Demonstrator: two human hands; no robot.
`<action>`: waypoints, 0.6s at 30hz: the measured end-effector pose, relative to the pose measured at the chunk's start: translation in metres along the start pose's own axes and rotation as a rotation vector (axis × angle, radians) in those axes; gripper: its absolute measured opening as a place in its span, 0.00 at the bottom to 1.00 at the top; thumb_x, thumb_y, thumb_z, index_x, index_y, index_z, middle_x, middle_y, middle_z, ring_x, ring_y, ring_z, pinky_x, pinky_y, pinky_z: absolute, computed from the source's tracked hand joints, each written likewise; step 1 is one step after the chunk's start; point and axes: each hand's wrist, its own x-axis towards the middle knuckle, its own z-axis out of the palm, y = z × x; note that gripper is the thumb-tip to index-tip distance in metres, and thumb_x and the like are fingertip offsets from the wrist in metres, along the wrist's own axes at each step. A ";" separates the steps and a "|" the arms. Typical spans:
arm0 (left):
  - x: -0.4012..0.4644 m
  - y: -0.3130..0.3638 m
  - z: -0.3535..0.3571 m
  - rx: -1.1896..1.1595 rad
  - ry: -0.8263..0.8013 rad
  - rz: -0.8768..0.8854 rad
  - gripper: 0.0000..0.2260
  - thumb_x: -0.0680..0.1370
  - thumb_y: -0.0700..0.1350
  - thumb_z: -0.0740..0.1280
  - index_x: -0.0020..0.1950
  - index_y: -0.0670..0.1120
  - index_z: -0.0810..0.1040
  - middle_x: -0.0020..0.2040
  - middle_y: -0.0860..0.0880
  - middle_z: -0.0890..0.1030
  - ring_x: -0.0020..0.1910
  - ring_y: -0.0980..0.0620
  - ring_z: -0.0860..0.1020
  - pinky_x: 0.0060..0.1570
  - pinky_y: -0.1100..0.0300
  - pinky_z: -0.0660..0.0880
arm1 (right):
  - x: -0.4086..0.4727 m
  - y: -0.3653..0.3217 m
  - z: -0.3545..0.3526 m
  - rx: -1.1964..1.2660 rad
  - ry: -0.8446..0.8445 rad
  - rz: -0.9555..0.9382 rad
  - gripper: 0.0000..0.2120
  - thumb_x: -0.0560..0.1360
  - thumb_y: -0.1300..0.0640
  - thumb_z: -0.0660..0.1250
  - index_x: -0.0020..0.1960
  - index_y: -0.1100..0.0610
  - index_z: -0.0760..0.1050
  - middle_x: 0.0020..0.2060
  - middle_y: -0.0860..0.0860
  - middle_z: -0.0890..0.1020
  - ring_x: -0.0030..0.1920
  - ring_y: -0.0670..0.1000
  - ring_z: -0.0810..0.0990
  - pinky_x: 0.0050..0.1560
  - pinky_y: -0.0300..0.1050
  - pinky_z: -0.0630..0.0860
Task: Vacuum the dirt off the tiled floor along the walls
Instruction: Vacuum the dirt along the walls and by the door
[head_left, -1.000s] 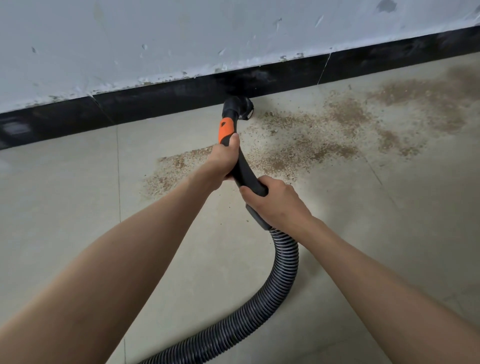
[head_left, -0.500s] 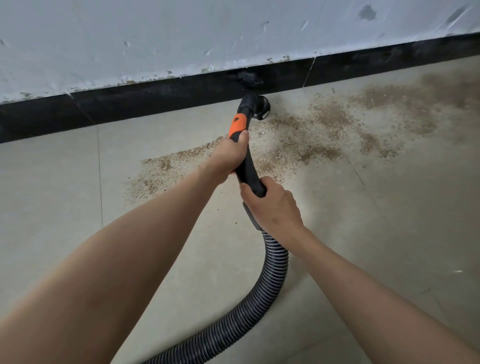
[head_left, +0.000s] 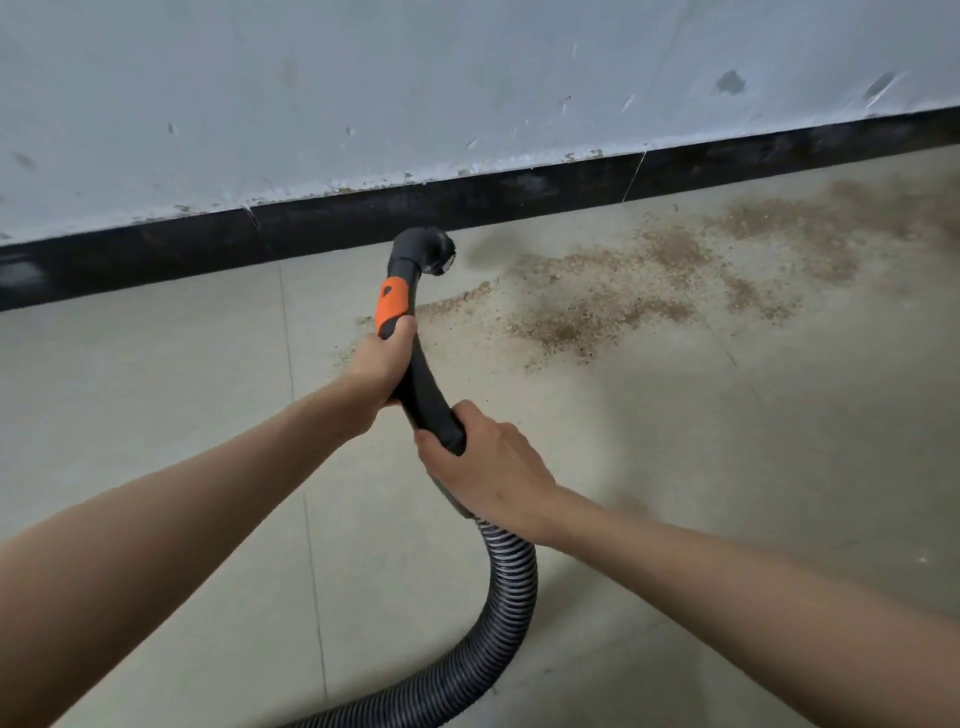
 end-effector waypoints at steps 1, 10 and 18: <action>-0.004 -0.005 -0.014 -0.018 0.023 -0.004 0.15 0.78 0.53 0.57 0.55 0.42 0.70 0.41 0.46 0.75 0.38 0.50 0.75 0.32 0.58 0.72 | -0.005 -0.008 0.007 -0.019 -0.019 -0.026 0.15 0.77 0.38 0.58 0.44 0.50 0.65 0.36 0.50 0.77 0.35 0.52 0.76 0.32 0.45 0.66; -0.033 -0.037 -0.099 -0.194 0.167 -0.133 0.19 0.77 0.58 0.60 0.55 0.42 0.68 0.43 0.46 0.75 0.41 0.49 0.76 0.32 0.56 0.72 | -0.019 -0.067 0.043 -0.111 -0.173 -0.115 0.17 0.78 0.40 0.59 0.47 0.54 0.67 0.40 0.52 0.75 0.44 0.58 0.76 0.41 0.49 0.70; -0.056 -0.067 -0.106 -0.184 0.168 -0.199 0.17 0.77 0.55 0.59 0.54 0.42 0.69 0.44 0.45 0.75 0.41 0.47 0.76 0.35 0.56 0.73 | -0.048 -0.061 0.059 -0.149 -0.257 -0.127 0.17 0.77 0.38 0.58 0.45 0.53 0.67 0.41 0.51 0.77 0.43 0.57 0.76 0.39 0.49 0.68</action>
